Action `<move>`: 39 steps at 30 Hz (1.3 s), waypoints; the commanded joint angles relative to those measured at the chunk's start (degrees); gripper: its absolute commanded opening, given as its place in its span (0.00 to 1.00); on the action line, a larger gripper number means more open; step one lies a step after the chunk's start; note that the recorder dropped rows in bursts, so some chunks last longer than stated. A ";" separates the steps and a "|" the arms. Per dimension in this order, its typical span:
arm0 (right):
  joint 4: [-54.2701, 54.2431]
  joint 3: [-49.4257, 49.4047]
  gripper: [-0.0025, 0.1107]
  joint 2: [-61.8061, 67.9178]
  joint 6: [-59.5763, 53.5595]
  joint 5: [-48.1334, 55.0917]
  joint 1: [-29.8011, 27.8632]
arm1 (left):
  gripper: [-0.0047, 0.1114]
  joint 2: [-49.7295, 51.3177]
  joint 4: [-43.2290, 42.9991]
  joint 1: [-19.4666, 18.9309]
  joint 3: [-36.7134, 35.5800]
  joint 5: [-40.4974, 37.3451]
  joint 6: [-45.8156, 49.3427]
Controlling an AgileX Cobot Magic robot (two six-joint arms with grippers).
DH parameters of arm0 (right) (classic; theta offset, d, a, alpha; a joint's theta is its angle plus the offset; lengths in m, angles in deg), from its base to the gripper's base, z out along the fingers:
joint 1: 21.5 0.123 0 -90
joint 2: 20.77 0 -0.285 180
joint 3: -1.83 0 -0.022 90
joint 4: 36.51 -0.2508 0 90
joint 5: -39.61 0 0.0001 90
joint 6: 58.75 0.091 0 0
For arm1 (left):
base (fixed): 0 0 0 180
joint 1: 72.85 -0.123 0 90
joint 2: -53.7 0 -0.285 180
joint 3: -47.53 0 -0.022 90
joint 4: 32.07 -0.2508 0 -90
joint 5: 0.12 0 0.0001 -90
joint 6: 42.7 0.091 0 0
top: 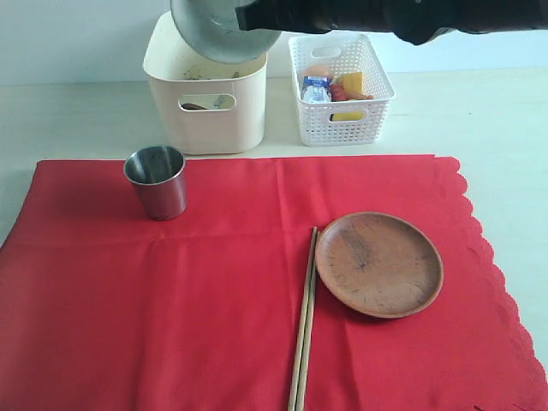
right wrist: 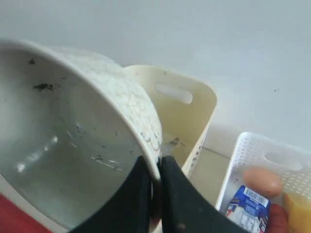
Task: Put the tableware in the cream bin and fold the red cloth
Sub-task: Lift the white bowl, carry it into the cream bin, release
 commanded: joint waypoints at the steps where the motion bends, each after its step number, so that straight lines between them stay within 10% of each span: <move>1: -0.85 0.50 0.02 2.92 3.60 -10.36 -0.63 | 0.04 -0.31 0.44 -0.08 0.01 0.17 0.00; 39: -12.41 11.41 0.04 15.50 3.43 -8.18 -0.48 | 0.04 -0.31 0.44 -0.08 0.01 0.17 0.00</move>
